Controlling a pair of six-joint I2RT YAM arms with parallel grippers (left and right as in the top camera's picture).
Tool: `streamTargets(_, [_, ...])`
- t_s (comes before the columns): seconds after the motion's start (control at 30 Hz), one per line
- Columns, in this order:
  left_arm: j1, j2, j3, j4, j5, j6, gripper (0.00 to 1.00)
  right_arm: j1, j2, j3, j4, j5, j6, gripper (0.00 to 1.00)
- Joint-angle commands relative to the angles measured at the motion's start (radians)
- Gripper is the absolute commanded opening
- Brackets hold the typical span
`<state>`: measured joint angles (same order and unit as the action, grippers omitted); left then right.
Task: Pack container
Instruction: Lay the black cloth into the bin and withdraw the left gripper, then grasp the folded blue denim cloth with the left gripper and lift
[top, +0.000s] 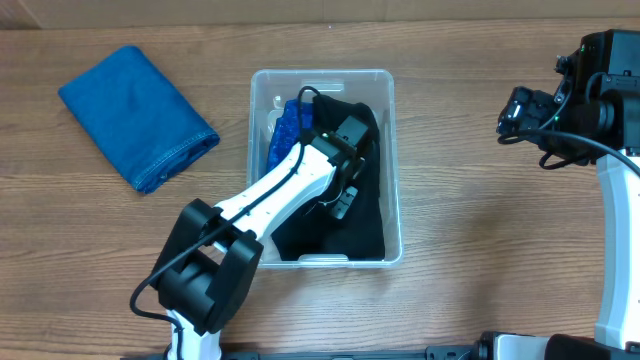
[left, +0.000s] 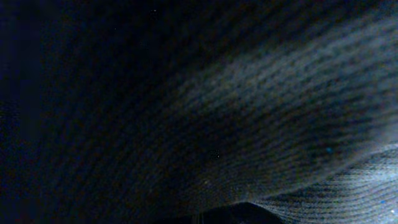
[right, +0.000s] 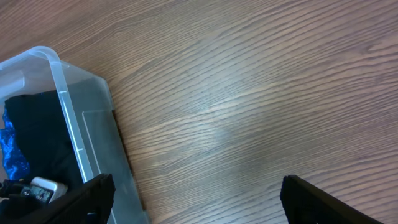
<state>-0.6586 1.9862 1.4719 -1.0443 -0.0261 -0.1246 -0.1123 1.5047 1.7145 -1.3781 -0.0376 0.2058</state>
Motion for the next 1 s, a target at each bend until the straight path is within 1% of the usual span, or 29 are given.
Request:
streamTargets(0.0, [0.010,0.027,-0.005,-0.004,-0.090,-0.018,0.04,-0.001,-0.006,0.001,0.003,-0.002,0.004,0.89])
streamTargets(0.07, [0.011,-0.068,0.014,-0.010,-0.090,-0.026,0.04,-0.001,-0.006,0.001,0.003,-0.002,0.003,0.89])
streamTargets(0.1, [0.011,-0.147,0.020,-0.010,-0.110,-0.030,0.04,-0.001,-0.006,0.001,0.003,-0.002,0.003,0.90])
streamTargets(0.13, [0.012,-0.227,0.020,-0.011,-0.160,-0.051,0.06,-0.001,-0.006,0.001,0.003,-0.002,0.003,0.90])
streamTargets(0.17, [0.018,-0.297,0.020,-0.012,-0.195,-0.066,0.20,-0.001,-0.006,0.001,0.003,-0.002,0.003,0.90])
streamTargets(0.2, [0.034,-0.374,0.020,-0.017,-0.231,-0.081,0.66,-0.001,-0.006,0.001,0.004,-0.002,0.003,0.90])
streamTargets(0.23, [0.068,-0.455,0.020,-0.023,-0.253,-0.090,0.92,-0.001,-0.006,0.001,0.004,-0.002,0.003,0.90])
streamTargets(0.27, [0.124,-0.528,0.020,-0.026,-0.254,-0.094,1.00,-0.001,-0.006,0.001,0.005,-0.002,0.004,0.90])
streamTargets(0.3, [0.197,-0.585,0.020,-0.032,-0.254,-0.115,1.00,-0.001,-0.006,0.001,0.005,-0.002,0.004,0.90])
streamTargets(0.37, [0.439,-0.662,0.019,-0.060,-0.224,-0.212,1.00,-0.001,-0.006,0.001,0.006,-0.002,0.003,0.90])
streamTargets(0.43, [0.634,-0.664,0.017,-0.063,-0.114,-0.220,1.00,-0.001,-0.006,0.001,0.006,-0.002,0.003,0.90])
streamTargets(0.5, [0.908,-0.623,-0.003,-0.042,0.098,-0.194,1.00,-0.001,-0.006,0.001,0.006,-0.002,0.003,0.90])
streamTargets(0.57, [1.118,-0.549,-0.025,-0.003,0.257,-0.182,1.00,-0.001,-0.006,0.001,0.006,-0.002,0.003,0.90])
streamTargets(0.63, [1.246,-0.460,-0.031,0.033,0.327,-0.177,1.00,-0.001,-0.006,0.001,0.006,-0.002,0.004,0.90])
streamTargets(0.67, [1.295,-0.403,-0.031,0.058,0.391,-0.138,1.00,-0.001,-0.006,0.001,0.006,-0.002,0.004,0.90])
streamTargets(0.73, [1.341,-0.306,-0.031,0.113,0.537,-0.026,1.00,-0.001,-0.006,0.001,0.007,-0.002,0.003,0.90])
streamTargets(0.87, [1.349,-0.144,-0.031,0.197,0.552,0.054,1.00,-0.001,-0.006,0.001,0.008,-0.002,-0.016,0.90])
streamTargets(0.93, [1.349,-0.053,-0.031,0.274,0.641,0.152,1.00,-0.001,-0.006,0.001,0.013,-0.002,-0.023,0.90])
streamTargets(0.97, [1.349,-0.027,-0.031,0.307,0.652,0.155,1.00,-0.001,-0.006,0.001,0.013,-0.002,-0.027,0.90])
